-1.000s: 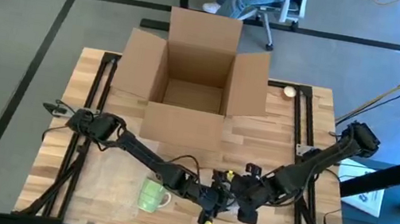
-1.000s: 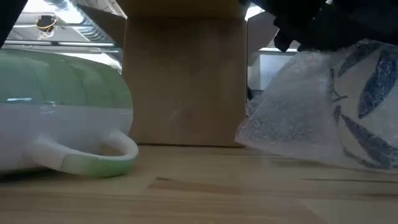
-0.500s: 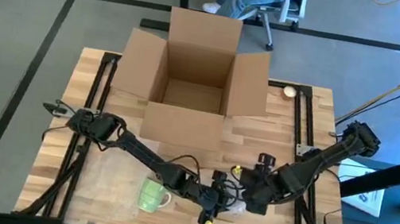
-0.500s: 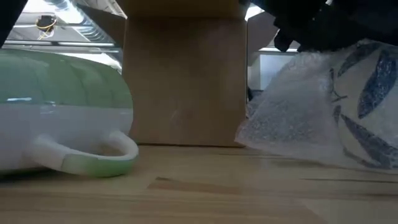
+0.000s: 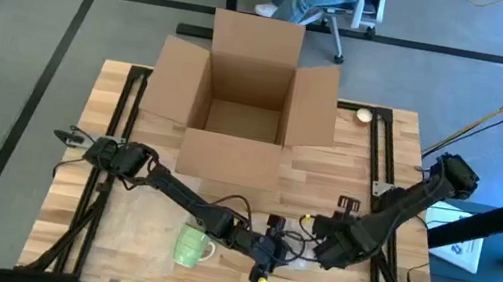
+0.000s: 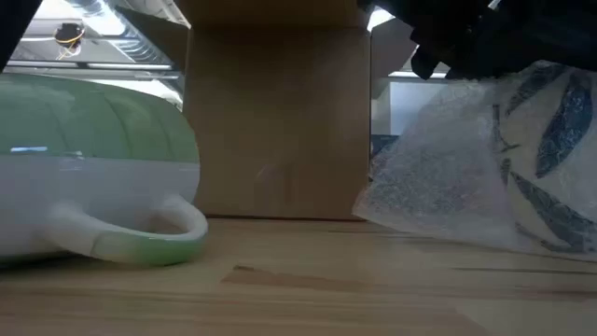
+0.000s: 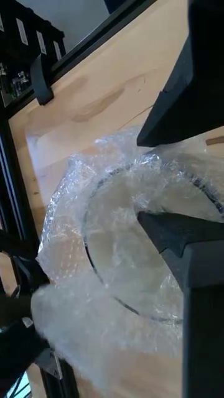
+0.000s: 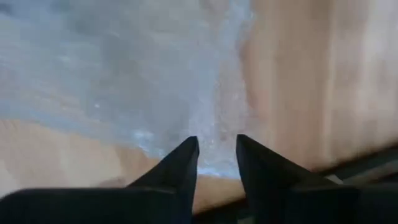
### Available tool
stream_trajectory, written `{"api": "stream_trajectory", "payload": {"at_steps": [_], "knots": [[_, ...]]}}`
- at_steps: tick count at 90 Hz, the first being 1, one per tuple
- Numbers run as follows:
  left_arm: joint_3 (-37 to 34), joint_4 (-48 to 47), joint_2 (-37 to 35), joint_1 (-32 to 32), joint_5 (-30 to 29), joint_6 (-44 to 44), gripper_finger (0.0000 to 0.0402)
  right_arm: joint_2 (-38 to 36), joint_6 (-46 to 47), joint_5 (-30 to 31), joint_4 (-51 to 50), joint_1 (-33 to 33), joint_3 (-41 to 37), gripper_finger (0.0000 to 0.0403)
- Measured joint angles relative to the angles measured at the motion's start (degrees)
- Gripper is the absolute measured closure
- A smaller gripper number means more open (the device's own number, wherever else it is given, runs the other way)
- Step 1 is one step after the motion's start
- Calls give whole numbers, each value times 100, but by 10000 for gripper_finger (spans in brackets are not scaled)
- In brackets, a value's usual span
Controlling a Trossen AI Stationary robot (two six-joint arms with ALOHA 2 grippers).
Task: Wrap mug
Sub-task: Wrap the blue mug with the right transparent bubble wrap
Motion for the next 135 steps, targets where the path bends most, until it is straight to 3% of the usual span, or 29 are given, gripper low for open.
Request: {"api": "stream_trajectory", "payload": {"at_steps": [17,42,70,89,104,112,124,135], "knots": [[0,4,0,0,-2,0,235,2,-307,864,1178,219,228,394],[-3,3,0,0,-2,-28,235,294,-943,967,2648,14,65,398],[51,-290,-155,-95,-57,115,235,626,-1069,832,2766,-199,53,402],[50,-900,-565,-252,-645,267,235,638,-1050,829,2744,-210,46,402],[43,-701,-561,-176,-885,787,235,638,-1074,816,2744,-210,49,402],[-185,-439,-559,-17,-799,756,235,638,-1088,785,2730,-210,44,402],[-692,398,-520,201,98,112,235,640,-1092,792,2764,-210,40,402],[-985,897,-479,232,166,-76,235,643,-1092,794,2797,-213,38,402]]}}
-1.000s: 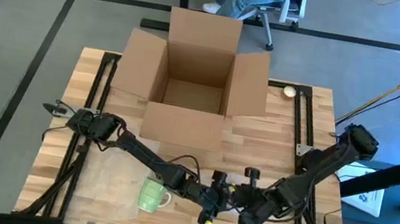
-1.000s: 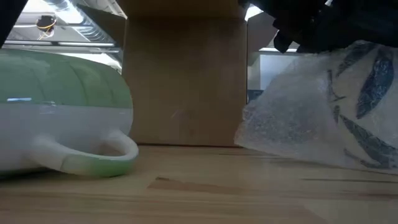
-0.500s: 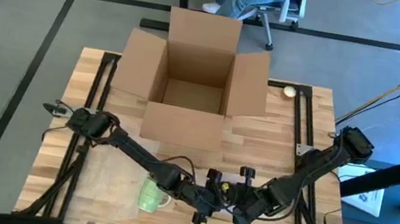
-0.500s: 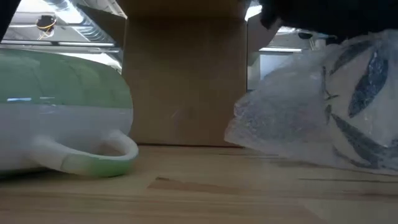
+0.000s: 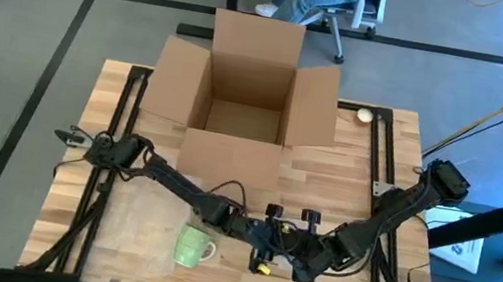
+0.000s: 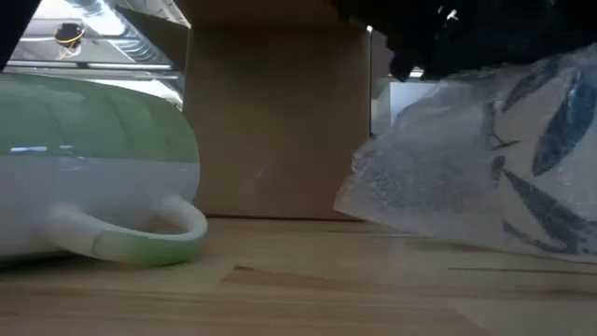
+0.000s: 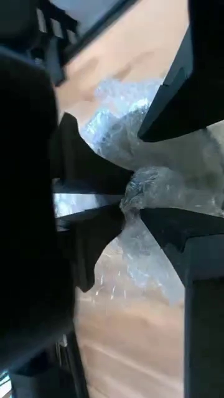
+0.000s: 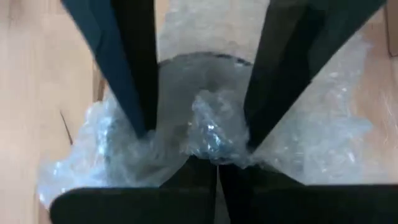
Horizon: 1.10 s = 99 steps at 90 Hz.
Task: Wrap mug
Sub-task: Wrap the blue mug with the right transparent bubble wrap
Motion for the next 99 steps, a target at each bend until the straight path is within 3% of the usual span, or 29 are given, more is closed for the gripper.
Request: {"api": "stream_trajectory", "payload": {"at_steps": [37,77,99], "knots": [[-7,-124,29,-60,124,135,235,-297,160,-102,-697,11,610,402],[-39,-227,79,-37,-39,104,235,-295,187,-145,-715,5,570,402],[-40,-231,79,-44,-29,45,235,-867,192,-229,-936,101,778,402]]}}
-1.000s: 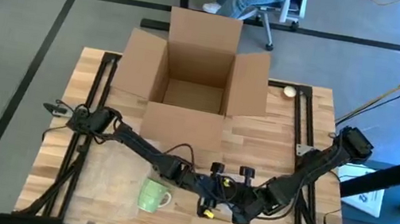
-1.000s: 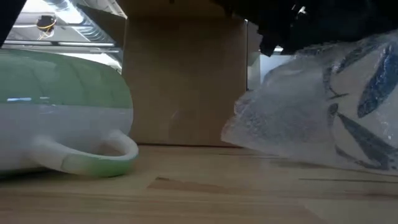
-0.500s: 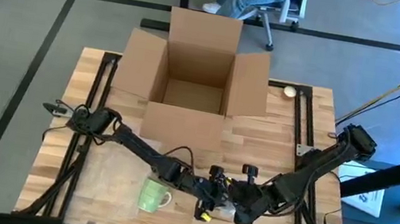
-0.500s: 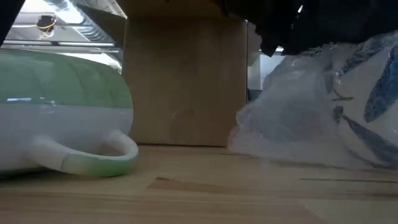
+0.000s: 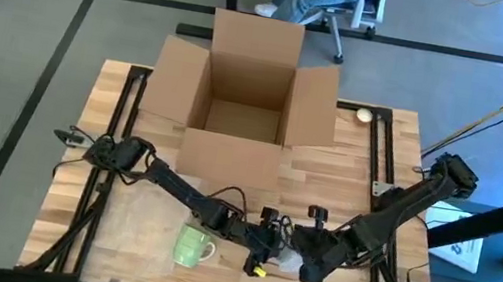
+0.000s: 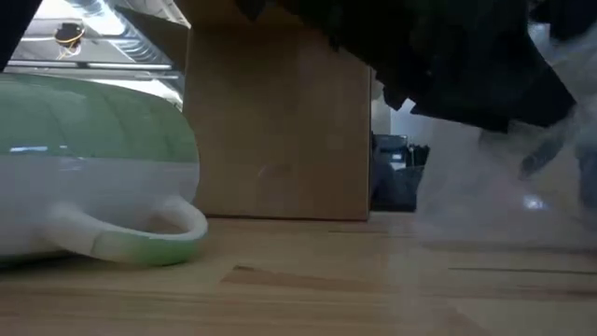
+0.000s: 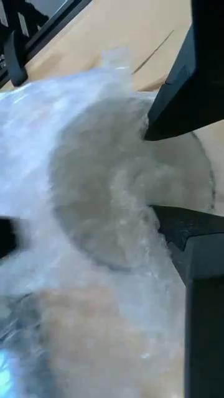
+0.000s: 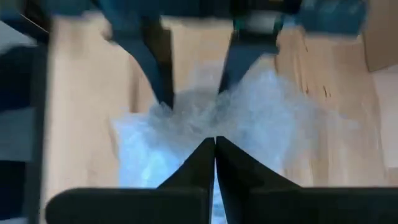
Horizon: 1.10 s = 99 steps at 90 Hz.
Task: Wrap mug
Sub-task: Wrap the blue mug with the right transparent bubble wrap
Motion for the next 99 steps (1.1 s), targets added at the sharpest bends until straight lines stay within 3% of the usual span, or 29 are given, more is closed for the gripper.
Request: {"api": "stream_trajectory", "payload": {"at_steps": [11,22,31,40,54,82,99], "knots": [[0,-1,2,2,10,-11,235,-420,516,-37,-578,300,76,402],[0,44,2,2,7,-14,235,-644,1510,-77,-965,764,-330,402],[0,52,2,4,-1,-24,235,-576,2149,-64,-657,1134,-1037,402],[0,52,2,7,-1,-33,235,-388,2515,-27,461,1200,-1828,402],[0,39,0,18,54,-109,235,-35,2300,240,2191,1041,-2502,402],[15,392,-3,33,73,-221,235,747,1728,525,2774,677,-2614,402],[262,273,-4,24,97,-213,235,1147,1099,675,3734,445,-2616,402]]}}
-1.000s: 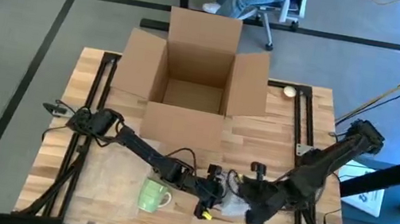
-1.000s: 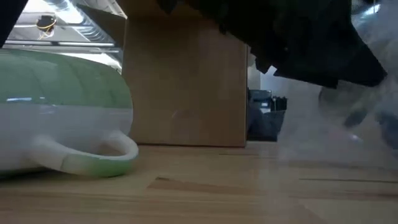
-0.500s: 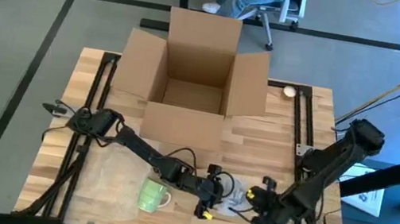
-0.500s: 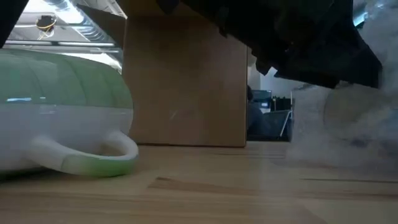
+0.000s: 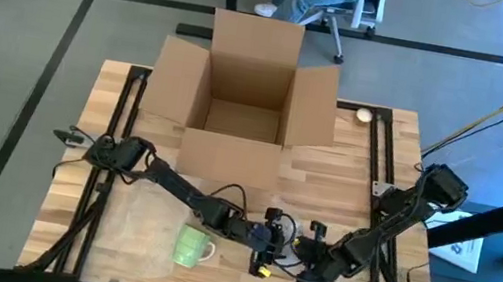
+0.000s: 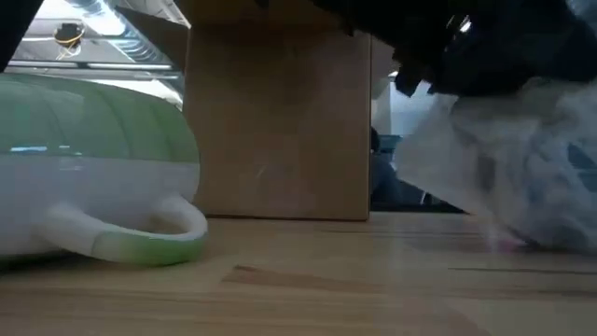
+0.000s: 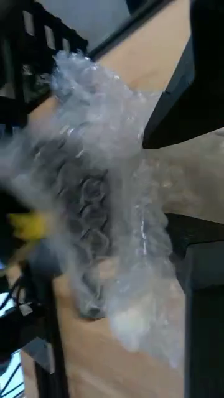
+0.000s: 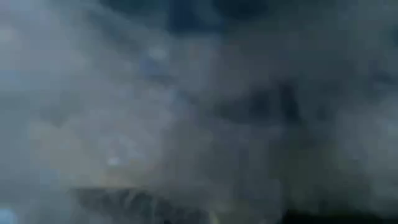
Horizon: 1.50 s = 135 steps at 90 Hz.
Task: Wrap mug
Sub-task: Wrap the blue mug with the right transparent bubble wrap
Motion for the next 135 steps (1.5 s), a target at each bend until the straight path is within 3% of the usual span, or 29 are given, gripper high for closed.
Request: {"api": "stream_trajectory", "payload": {"at_steps": [16,49,77,88,110,135], "knots": [[71,-286,-5,39,3,53,235,-68,-325,-126,-46,-88,85,402],[78,-580,-13,132,-61,-86,235,-1399,-143,-293,-2044,33,599,402],[72,-549,-7,121,-47,-86,235,-1782,777,452,-3980,57,503,402],[72,-497,-7,130,-45,-86,235,-1763,827,557,-3610,46,110,402],[70,-358,-7,162,-26,-117,235,-1745,643,830,-1445,-37,-790,402],[74,-200,-9,185,-48,-93,235,-1425,300,594,224,-177,-1132,402]]}}
